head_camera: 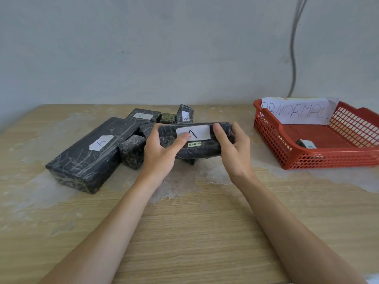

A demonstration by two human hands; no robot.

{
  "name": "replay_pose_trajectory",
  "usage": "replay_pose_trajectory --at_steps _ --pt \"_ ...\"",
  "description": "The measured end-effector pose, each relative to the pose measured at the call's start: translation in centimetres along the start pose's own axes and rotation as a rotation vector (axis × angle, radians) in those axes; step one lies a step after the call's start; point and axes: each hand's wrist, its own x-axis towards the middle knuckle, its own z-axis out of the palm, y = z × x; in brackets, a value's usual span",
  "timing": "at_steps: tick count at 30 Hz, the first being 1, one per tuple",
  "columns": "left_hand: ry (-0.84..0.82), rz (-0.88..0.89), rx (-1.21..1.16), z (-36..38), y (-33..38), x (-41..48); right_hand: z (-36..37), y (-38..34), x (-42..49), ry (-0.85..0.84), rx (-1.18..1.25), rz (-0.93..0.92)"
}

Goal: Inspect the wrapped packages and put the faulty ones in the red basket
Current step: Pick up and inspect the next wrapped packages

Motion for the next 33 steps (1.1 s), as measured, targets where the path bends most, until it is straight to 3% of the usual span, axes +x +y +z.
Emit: replay_pose_trajectory --at_steps 4,7,11,15,21,27,33 --pt "-0.118 -0.039 -0.046 0.0 0.1 -0.4 -0.6 0.1 0.3 0.076 -0.049 -0.031" --pt "-0.102 -0.029 -0.058 0.2 0.1 -0.2 -1.2 0.0 0.2 -0.019 0.084 0.016" --pt "-0.071 -0.056 -0.135 -0.2 0.4 0.1 -1.5 -0.7 0.0 -0.147 0.075 -0.026" --pt "-0.222 -0.007 -0.106 -1.1 0.7 -0.2 -1.5 -1.1 0.2 -0.076 0.156 0.023" --pt "-0.104 0.009 -0.097 -0.6 0.6 0.0 -1.7 -0.9 0.3 -0.126 0.118 -0.012" --pt "-0.141 -0.070 -0.160 -0.1 0.6 -0.3 -1.5 -0.4 0.7 -0.009 0.042 -0.021" --pt "-0.055 0.032 -0.072 -0.1 0.9 -0.3 -0.8 -0.8 -0.2 0.005 0.029 -0.009"
